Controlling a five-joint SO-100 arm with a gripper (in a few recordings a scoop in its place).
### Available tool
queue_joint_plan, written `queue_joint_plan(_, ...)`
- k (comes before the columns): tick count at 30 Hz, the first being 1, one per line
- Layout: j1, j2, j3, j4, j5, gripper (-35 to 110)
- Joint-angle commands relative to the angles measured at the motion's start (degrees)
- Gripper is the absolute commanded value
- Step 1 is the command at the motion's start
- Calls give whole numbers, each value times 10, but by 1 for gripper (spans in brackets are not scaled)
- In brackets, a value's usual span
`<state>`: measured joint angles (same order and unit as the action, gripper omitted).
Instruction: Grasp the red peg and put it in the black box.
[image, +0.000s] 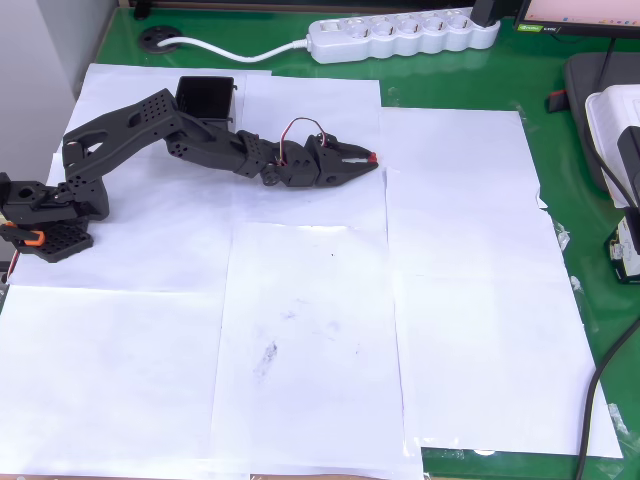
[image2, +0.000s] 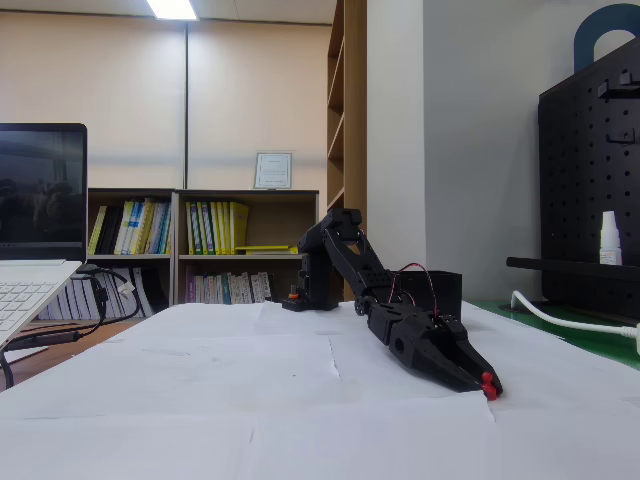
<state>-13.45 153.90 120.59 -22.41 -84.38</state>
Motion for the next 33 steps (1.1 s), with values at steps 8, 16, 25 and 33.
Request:
queue_joint_plan(8,-12,-17,-8,7,-1,0)
queue_joint_plan(16,-18,-162,-99,57,31,0)
queue_joint_plan(25,-28,-464,-149,322,105,0)
queue_joint_plan(33,-58,-687,-208,571,125,0)
